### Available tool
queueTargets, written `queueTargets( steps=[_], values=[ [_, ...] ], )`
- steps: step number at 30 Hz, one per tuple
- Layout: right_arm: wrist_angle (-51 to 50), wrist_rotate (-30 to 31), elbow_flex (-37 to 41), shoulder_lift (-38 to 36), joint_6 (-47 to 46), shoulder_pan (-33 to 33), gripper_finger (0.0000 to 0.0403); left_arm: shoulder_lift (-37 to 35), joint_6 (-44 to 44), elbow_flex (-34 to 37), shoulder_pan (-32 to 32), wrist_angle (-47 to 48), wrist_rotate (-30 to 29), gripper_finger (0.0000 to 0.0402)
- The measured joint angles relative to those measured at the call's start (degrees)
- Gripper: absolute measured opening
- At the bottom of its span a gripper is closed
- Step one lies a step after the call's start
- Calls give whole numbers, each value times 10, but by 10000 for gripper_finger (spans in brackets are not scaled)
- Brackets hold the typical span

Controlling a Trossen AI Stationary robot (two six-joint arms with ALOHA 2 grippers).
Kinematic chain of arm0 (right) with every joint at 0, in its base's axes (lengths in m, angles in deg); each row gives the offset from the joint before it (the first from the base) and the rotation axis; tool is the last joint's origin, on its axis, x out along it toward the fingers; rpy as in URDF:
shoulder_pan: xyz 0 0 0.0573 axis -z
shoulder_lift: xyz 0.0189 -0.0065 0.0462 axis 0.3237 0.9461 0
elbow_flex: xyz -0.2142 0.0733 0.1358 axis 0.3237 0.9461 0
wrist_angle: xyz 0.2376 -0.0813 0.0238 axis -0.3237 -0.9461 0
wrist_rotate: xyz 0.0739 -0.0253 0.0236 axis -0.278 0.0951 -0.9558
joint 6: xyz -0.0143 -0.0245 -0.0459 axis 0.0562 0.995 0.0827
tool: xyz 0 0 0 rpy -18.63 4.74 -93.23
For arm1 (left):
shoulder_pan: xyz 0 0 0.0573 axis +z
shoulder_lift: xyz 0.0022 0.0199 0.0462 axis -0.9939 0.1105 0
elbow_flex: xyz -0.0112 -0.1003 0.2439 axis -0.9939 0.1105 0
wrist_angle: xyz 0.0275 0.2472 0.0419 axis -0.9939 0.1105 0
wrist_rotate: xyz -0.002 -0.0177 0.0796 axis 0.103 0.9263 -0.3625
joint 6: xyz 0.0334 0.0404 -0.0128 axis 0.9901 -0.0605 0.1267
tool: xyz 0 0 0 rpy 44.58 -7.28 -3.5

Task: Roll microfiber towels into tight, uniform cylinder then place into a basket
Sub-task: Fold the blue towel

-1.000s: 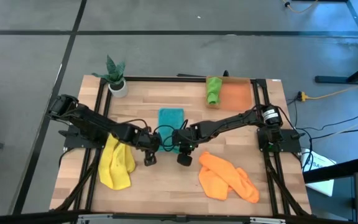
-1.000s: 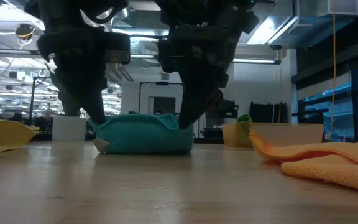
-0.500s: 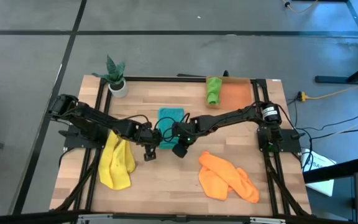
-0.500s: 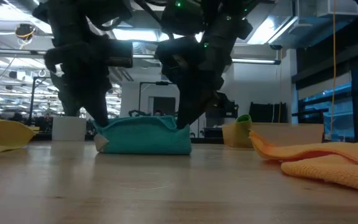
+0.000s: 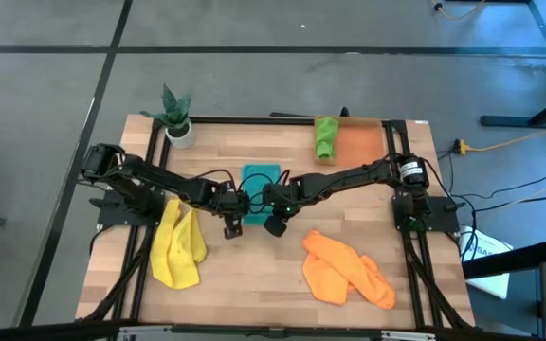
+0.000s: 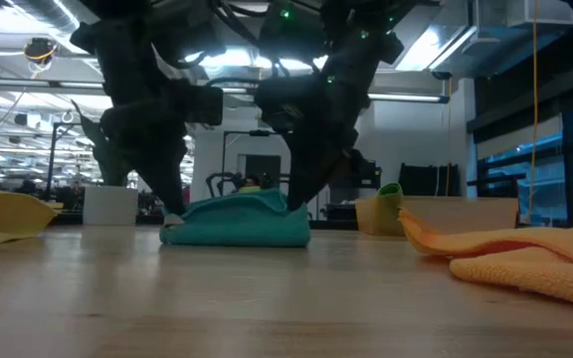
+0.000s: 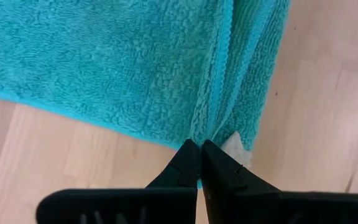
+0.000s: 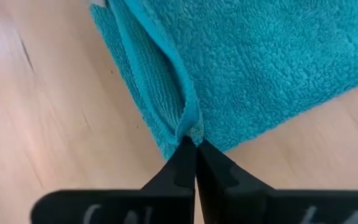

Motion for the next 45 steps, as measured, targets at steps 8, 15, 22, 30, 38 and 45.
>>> queueTargets(
  steps=[8, 15, 22, 30, 38, 45],
  values=[
    [12, 1, 1, 32, 23, 2, 4, 2, 0, 2, 2, -10, -1, 0],
    [13, -3, 1, 36, 35, 3, 6, 4, -3, 2, 4, -14, -2, 0],
    [16, -4, 2, 36, 36, 3, 38, 4, -16, 2, 4, -19, -24, 24],
    [17, 14, 3, 37, 36, 7, 122, 4, -16, 2, 8, -21, -36, 81],
    [-16, 12, -22, 35, 41, 17, 157, -17, -9, 2, 20, -16, -35, 85],
    [-78, 31, -83, 33, 93, 3, 158, -72, 15, 1, -3, 26, -35, 83]
  ],
)
